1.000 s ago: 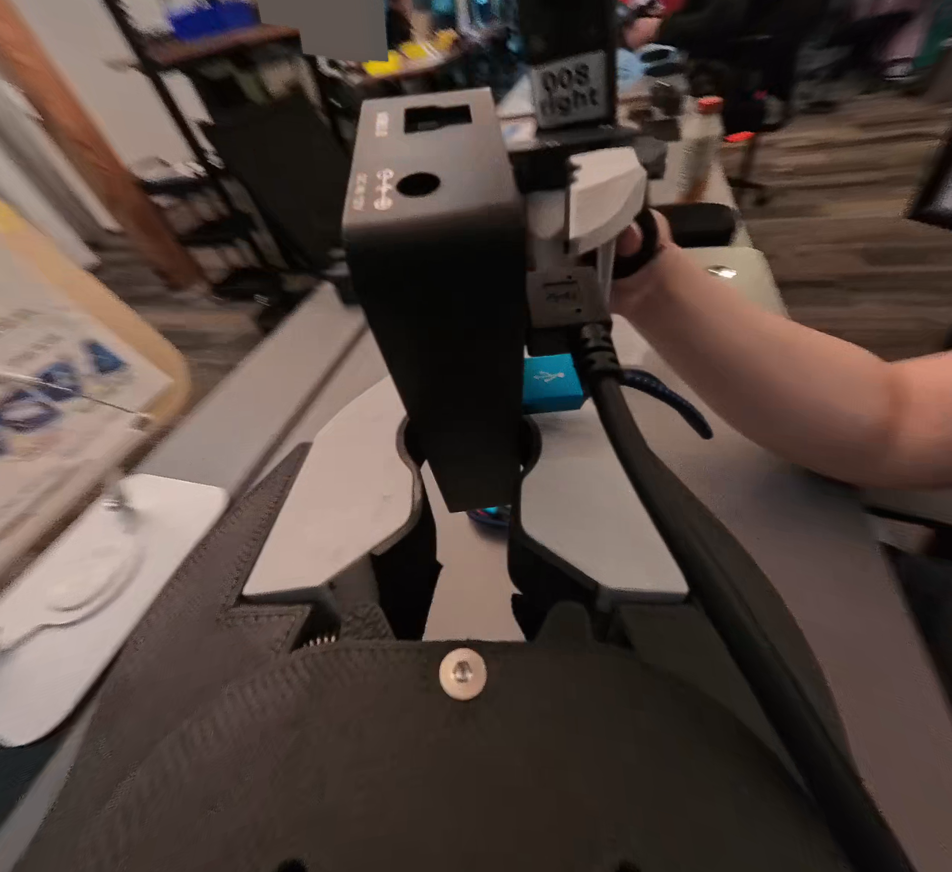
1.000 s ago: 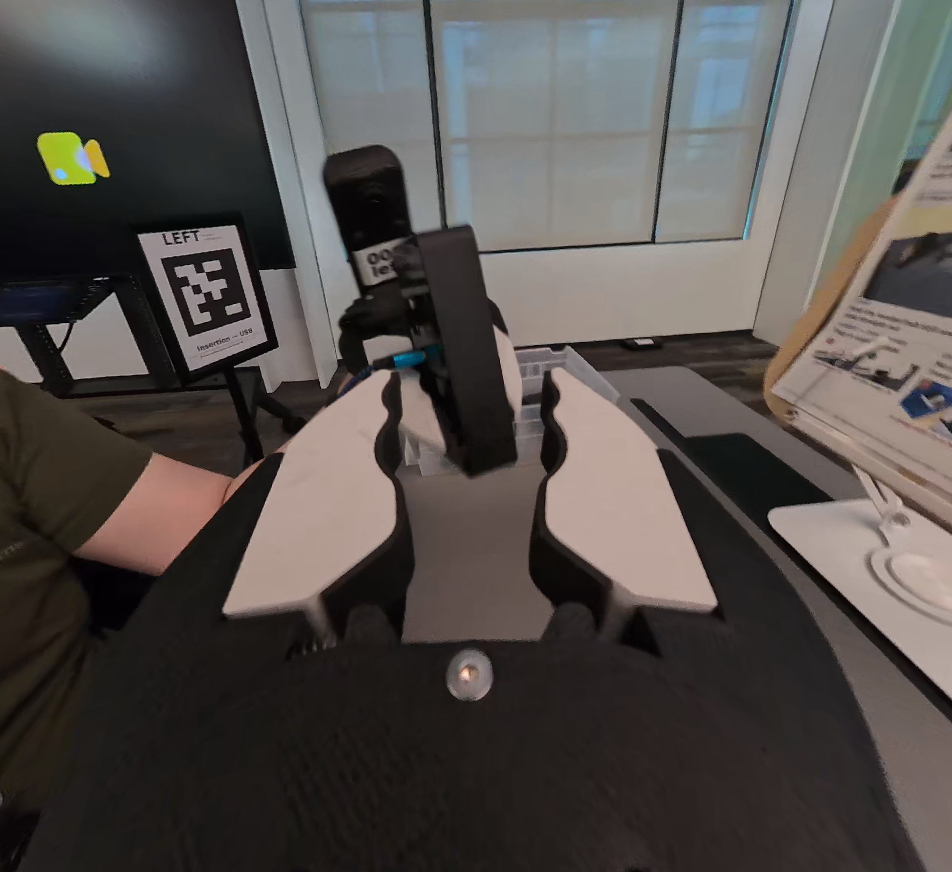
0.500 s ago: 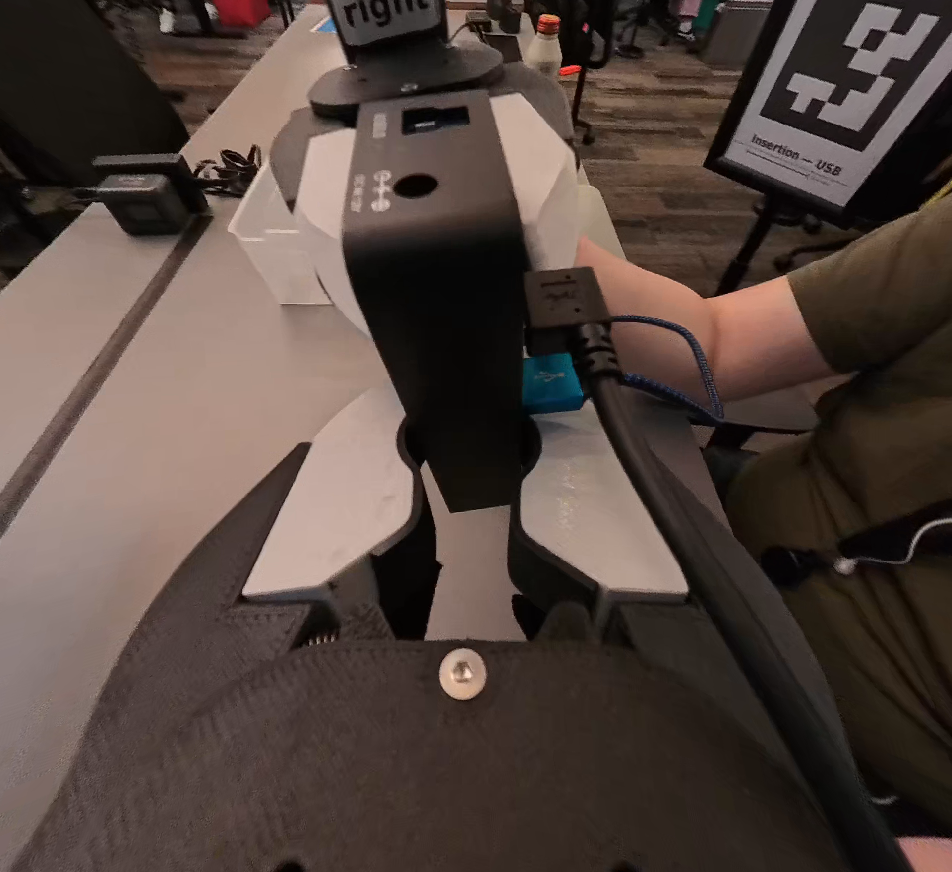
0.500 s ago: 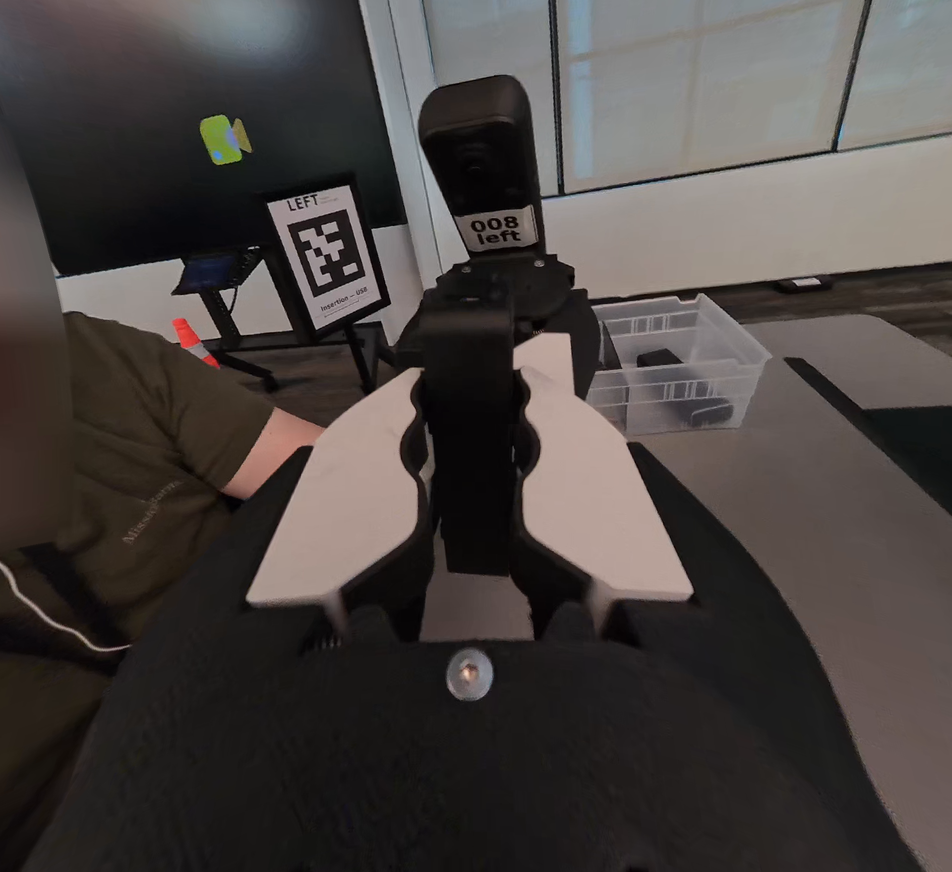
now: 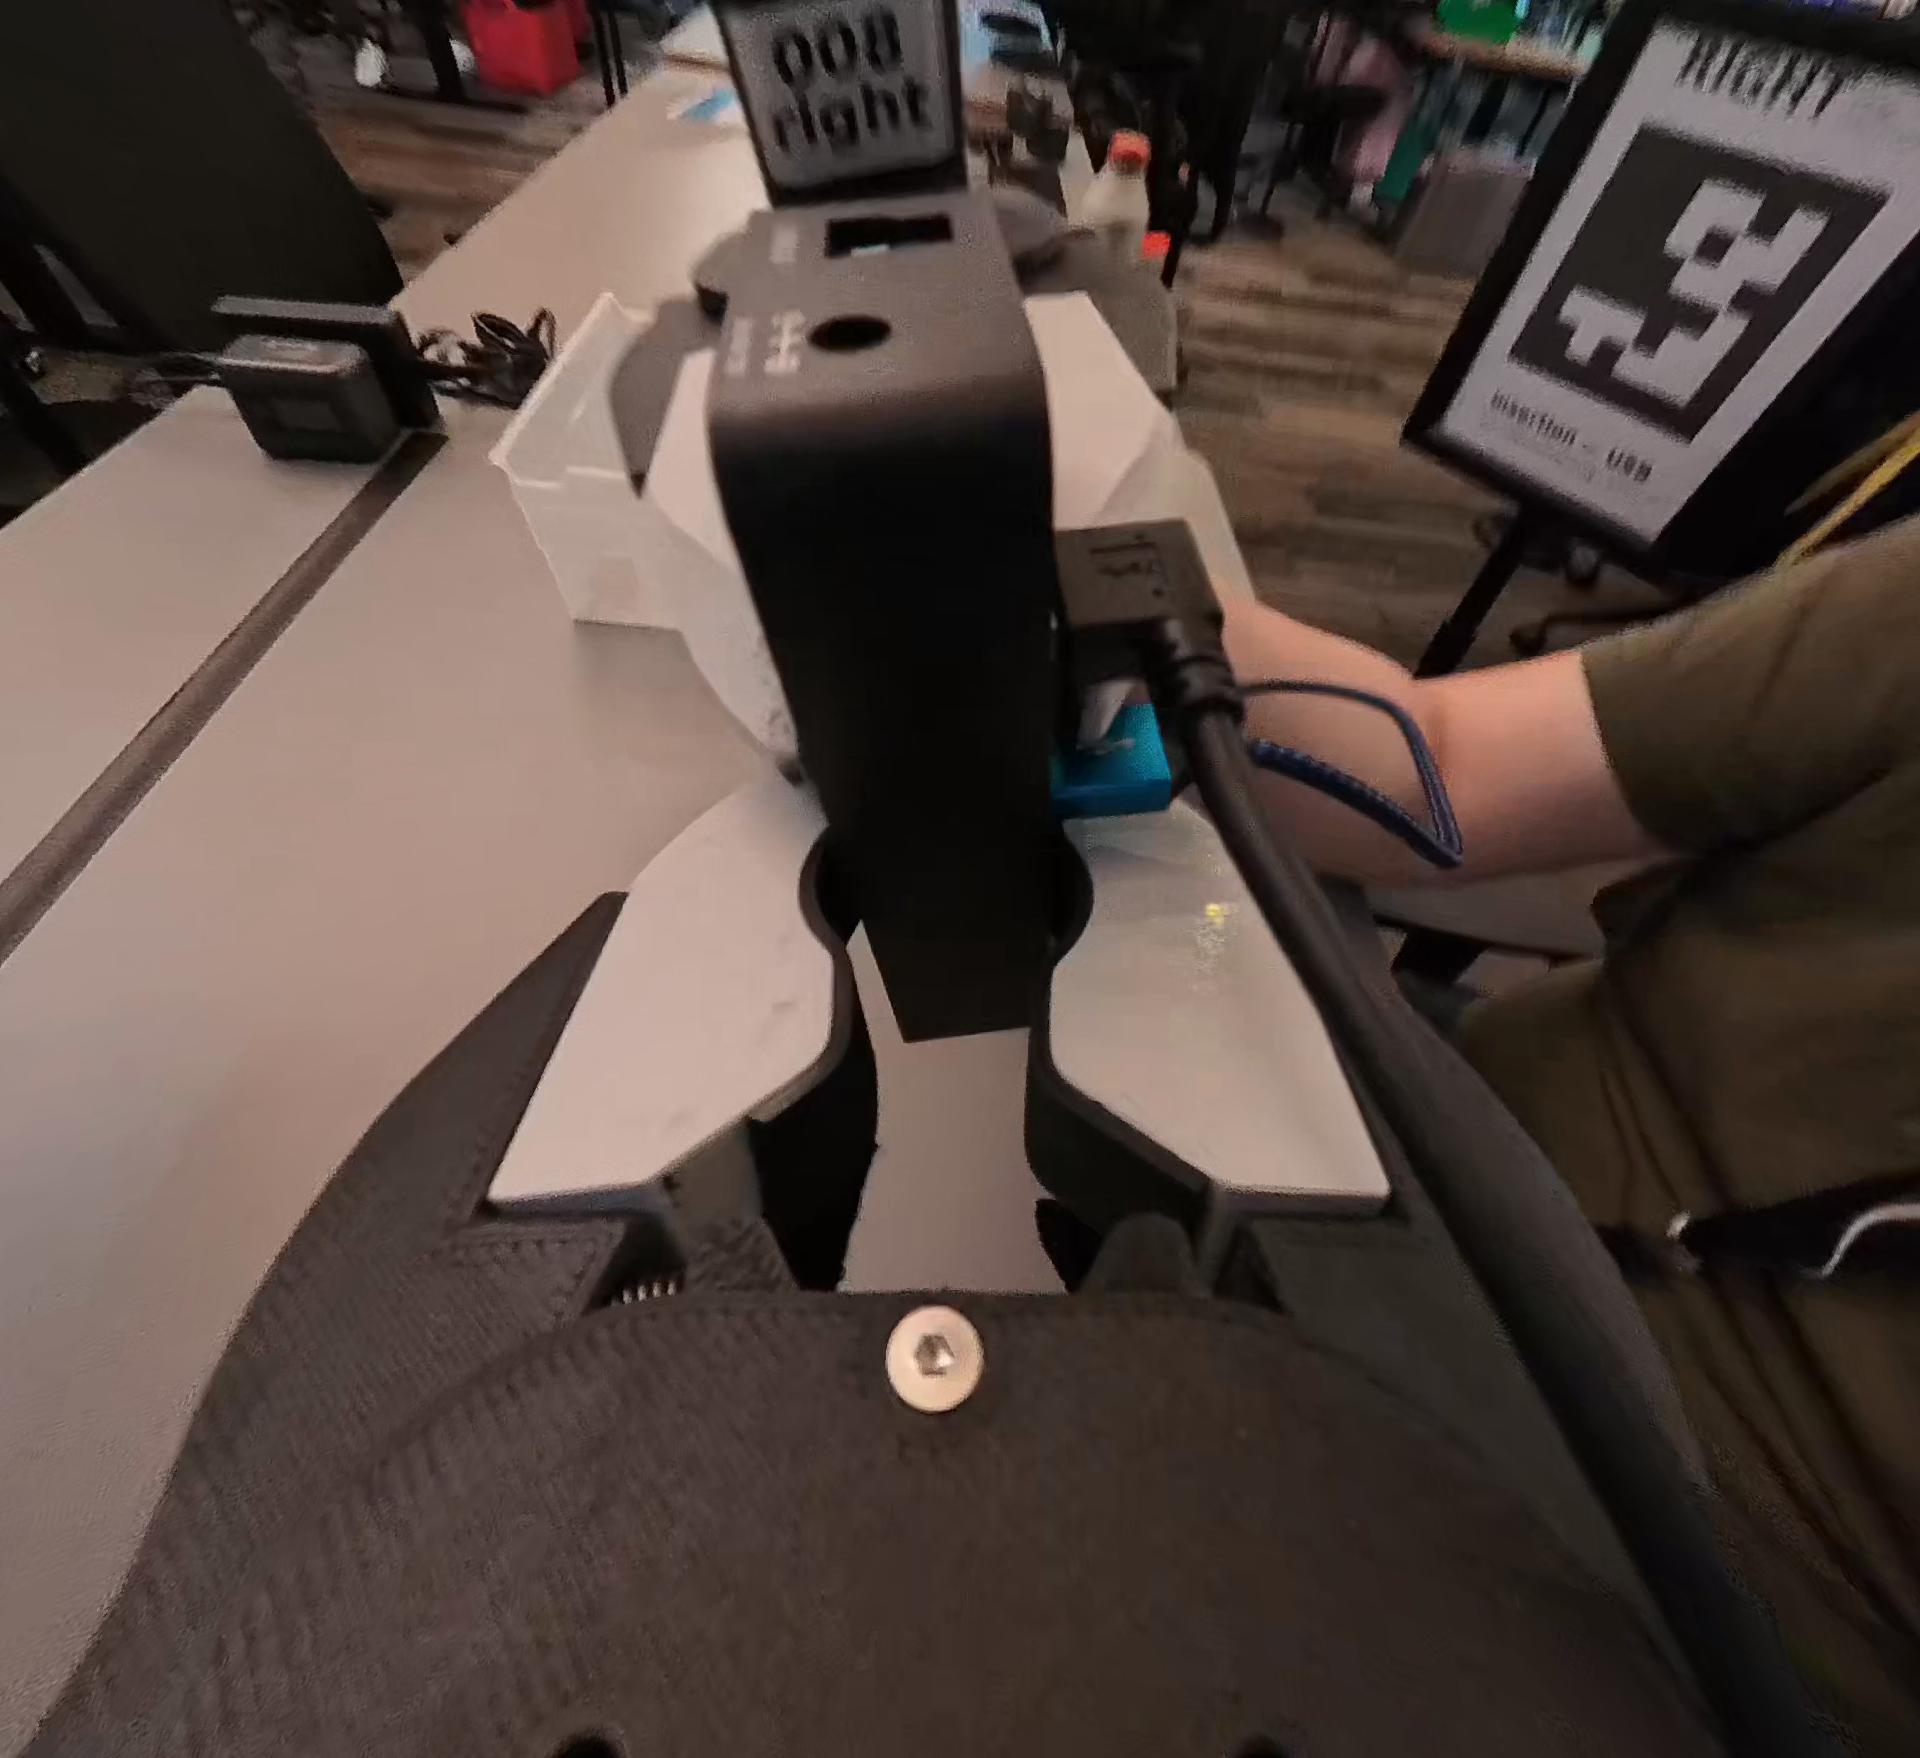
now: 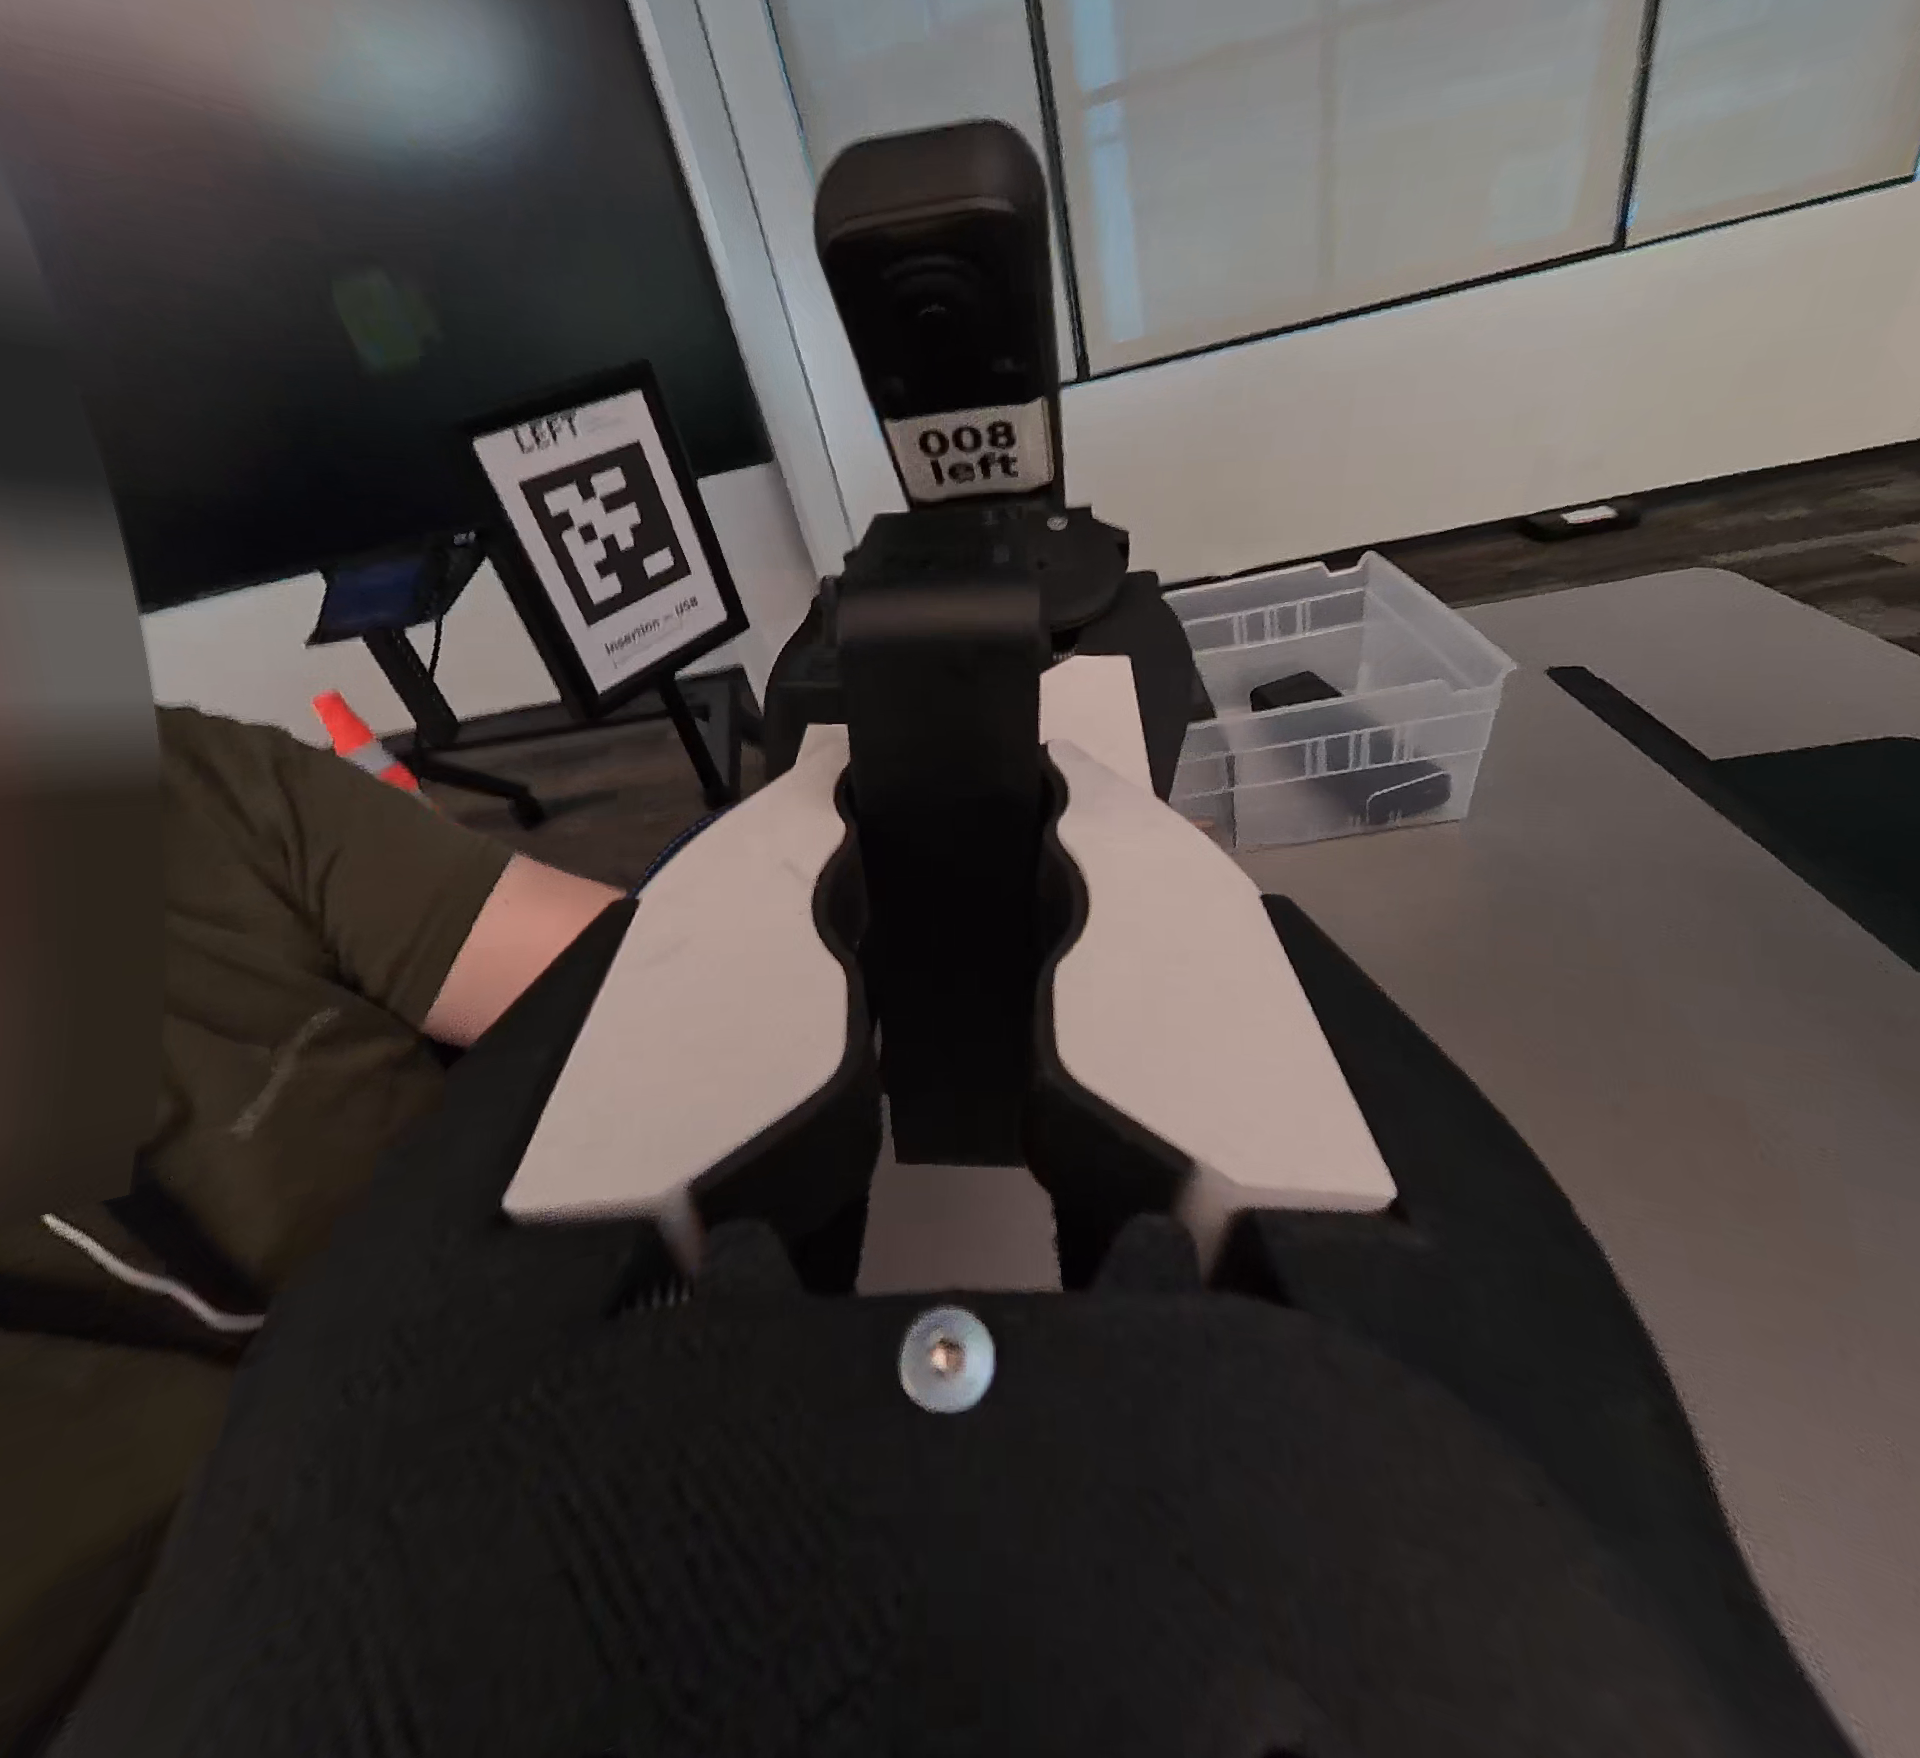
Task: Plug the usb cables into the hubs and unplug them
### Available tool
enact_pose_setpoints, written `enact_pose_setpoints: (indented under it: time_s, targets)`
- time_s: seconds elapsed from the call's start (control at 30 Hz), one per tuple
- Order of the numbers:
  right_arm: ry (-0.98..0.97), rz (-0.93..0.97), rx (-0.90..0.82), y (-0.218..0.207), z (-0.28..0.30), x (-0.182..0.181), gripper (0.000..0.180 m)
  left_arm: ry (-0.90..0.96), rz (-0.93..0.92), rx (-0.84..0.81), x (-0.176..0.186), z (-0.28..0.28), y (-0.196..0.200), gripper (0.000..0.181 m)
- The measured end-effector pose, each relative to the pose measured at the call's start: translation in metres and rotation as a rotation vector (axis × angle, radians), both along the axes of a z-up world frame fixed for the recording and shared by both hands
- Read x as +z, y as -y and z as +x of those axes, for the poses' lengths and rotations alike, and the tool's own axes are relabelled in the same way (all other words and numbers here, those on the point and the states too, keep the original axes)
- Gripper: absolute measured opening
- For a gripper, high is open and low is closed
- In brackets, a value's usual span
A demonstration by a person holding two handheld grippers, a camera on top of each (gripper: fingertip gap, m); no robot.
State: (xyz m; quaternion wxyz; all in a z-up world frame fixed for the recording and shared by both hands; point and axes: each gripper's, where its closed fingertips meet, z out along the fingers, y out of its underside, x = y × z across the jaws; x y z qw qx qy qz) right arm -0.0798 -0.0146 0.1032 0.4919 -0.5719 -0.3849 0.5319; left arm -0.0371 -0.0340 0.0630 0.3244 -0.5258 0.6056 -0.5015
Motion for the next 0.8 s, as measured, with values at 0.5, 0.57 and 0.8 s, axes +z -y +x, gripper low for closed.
enact_pose_setpoints:
  time_s: [0.5, 0.57, 0.8]
  targets:
    - [-0.207, 0.049, -0.377, 0.009, 0.111, 0.151, 0.028, -0.127, -0.023, 0.317, -0.062, 0.006, -0.088, 0.030]
    - [-0.103, 0.108, -0.479, 0.003, 0.134, 0.191, 0.027, -0.211, -0.002, 0.341, -0.077, 0.000, -0.094, 0.030]
    - [0.012, 0.115, -0.734, -0.011, 0.204, 0.310, 0.028, -0.344, 0.074, 0.366, -0.100, -0.007, -0.100, 0.030]
